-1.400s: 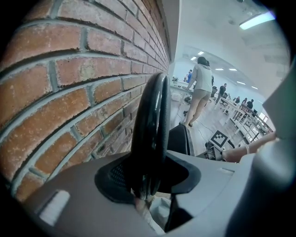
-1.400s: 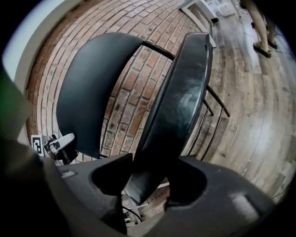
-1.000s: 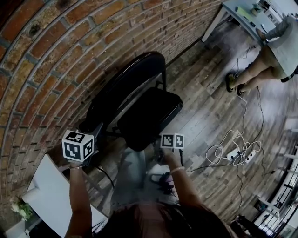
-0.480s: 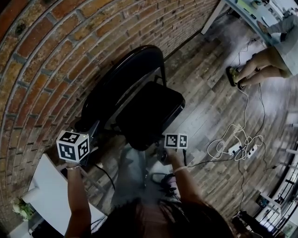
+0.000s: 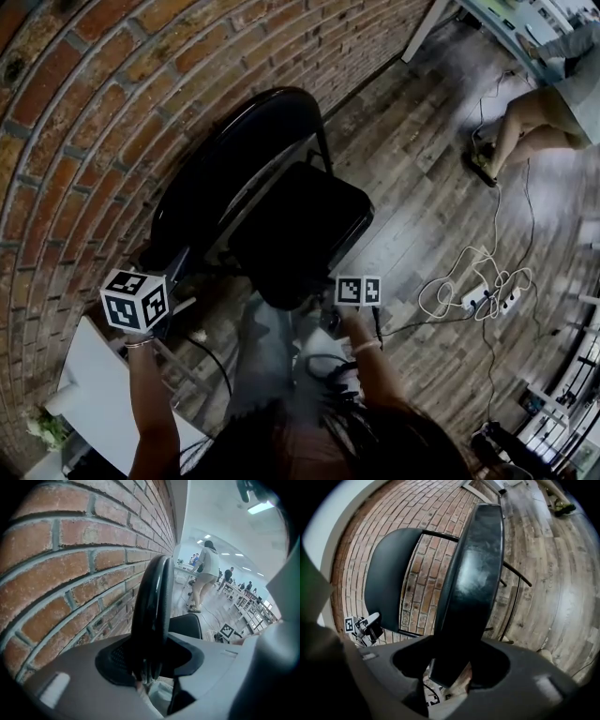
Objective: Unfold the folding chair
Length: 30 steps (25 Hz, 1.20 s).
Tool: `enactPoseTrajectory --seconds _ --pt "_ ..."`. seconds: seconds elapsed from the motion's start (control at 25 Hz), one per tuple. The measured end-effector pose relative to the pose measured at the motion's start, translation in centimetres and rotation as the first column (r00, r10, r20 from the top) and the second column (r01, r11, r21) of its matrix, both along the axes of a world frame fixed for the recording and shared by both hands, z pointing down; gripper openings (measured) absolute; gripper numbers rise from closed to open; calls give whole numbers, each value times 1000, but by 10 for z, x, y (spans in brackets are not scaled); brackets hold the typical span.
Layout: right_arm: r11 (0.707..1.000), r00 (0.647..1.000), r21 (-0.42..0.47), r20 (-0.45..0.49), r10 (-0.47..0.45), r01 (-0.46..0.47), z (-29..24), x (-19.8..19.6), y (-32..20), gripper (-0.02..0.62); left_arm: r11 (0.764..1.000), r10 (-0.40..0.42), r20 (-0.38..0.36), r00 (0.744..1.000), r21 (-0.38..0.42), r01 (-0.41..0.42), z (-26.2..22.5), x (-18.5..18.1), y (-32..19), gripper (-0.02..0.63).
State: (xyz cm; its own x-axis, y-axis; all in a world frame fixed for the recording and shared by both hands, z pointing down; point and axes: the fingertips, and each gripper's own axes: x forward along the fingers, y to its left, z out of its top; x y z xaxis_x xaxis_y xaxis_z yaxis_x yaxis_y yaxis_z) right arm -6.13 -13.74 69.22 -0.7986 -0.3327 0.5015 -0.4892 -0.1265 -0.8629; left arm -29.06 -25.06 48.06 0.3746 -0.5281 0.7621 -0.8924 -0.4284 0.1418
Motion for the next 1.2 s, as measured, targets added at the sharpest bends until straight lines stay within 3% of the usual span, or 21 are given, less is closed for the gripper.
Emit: enactPoseTrajectory --seconds 1.2 --pt "999 997 -6 70 -34 35 41 38 42 219 1000 -5 -16 1000 20 5 16 17 17 170"
